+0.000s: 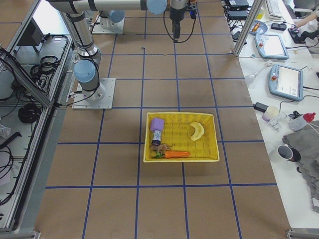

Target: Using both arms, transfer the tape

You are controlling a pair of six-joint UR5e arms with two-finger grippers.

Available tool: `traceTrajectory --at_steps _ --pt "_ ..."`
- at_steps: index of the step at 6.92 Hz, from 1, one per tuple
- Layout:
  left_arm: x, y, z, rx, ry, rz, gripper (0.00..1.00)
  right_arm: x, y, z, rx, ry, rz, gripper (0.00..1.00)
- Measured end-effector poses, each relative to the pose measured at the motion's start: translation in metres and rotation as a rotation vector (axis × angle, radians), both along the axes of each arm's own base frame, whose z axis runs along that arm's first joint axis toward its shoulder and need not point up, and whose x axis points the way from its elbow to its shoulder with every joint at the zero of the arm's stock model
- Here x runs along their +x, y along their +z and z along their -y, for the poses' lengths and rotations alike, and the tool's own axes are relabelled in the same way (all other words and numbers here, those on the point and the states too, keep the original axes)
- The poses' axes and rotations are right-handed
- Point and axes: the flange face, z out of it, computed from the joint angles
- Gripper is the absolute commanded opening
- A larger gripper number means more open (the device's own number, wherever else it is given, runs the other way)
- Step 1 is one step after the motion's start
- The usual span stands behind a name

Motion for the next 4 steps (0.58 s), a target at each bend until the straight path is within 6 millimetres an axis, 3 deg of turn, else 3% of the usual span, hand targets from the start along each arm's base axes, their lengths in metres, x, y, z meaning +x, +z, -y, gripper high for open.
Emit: traceTrajectory --at_steps 1,2,3,4 --pt "-0.014 0.015 -0.004 0.031 0.009 -0.020 1.00 0.000 0.003 -0.001 -0.006 0.002 0.000 1.00" --pt "-0.045 0.041 -0.005 0.055 0.013 -0.037 1.00 0.000 0.004 -0.002 -0.008 0.001 0.002 1.00" --pt "-0.102 0.080 -0.005 0.065 0.027 -0.040 1.00 0.000 0.004 -0.002 -0.009 -0.002 0.003 1.00" --pt "-0.173 0.121 -0.016 0.078 0.096 -0.048 1.00 0.000 0.004 -0.002 -0.010 -0.007 0.004 1.00"
